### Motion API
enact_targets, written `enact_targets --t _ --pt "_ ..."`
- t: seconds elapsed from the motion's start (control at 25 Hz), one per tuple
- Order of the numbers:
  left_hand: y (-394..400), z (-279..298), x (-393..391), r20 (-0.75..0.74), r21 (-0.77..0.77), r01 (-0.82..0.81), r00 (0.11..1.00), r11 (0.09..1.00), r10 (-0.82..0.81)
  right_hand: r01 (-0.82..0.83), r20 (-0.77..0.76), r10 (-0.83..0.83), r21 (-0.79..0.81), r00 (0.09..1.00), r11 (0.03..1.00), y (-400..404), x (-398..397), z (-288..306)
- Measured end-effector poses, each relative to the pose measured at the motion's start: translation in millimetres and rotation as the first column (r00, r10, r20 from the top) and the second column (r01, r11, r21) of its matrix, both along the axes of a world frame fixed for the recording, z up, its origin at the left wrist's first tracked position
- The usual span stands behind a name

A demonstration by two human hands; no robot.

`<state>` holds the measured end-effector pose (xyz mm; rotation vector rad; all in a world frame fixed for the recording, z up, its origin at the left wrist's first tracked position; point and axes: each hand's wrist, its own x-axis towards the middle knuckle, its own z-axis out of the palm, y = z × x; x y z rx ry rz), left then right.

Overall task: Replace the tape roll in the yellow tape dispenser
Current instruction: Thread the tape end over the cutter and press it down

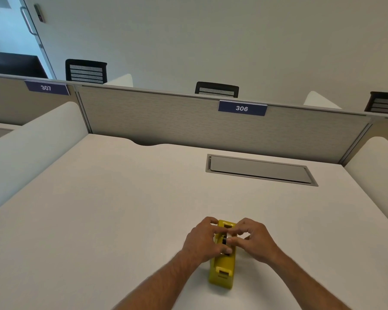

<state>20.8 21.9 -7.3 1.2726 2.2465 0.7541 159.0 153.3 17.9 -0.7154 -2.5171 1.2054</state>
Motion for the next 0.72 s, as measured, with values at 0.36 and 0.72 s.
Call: enact_targets --t 0.36,0.72 --pt "0 -2 0 0.030 0.017 -0.017 0.999 1.000 0.016 0.045 -0.084 -0.035 0.128 0.996 0.991 -9 -6 -4" --pt "-6 1 -6 -0.011 -0.018 0.094 0.995 0.995 -0.094 0.059 -0.048 -0.047 0.300 0.998 0.952 -18 -7 -4"
